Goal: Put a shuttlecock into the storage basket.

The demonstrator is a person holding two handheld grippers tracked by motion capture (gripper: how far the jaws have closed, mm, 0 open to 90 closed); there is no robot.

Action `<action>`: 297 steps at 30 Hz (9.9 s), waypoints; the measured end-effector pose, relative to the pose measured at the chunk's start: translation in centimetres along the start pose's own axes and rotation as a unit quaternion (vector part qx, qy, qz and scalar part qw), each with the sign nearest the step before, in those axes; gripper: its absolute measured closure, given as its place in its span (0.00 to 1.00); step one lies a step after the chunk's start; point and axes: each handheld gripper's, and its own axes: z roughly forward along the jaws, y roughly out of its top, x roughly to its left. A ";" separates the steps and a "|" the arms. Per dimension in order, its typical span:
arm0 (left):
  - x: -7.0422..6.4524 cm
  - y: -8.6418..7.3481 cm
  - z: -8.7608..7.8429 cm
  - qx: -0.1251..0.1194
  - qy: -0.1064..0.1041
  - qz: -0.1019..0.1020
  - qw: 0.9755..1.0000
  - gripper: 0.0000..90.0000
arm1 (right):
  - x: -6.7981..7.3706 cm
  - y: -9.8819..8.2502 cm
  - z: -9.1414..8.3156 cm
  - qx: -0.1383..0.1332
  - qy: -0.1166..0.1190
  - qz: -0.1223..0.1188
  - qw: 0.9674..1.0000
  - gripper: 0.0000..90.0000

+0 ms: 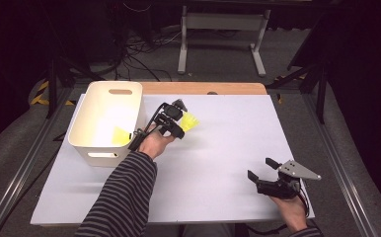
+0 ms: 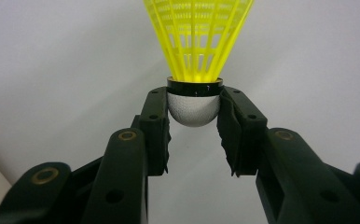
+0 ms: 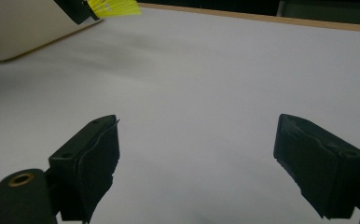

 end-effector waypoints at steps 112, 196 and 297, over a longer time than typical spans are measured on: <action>1.8 -2.9 -7.5 -0.015 0.032 -0.015 0.999 0.72 | 0.0 -0.1 0.2 0.004 0.001 -0.001 1.000 0.16; 5.0 -4.3 -12.6 -0.044 0.058 -0.042 0.996 0.72 | 0.0 -0.1 0.2 0.006 0.000 -0.001 1.000 0.16; 13.4 -9.2 -10.3 -0.010 0.113 -0.171 0.979 0.72 | -0.1 -0.2 0.2 0.006 -0.002 0.000 1.000 0.16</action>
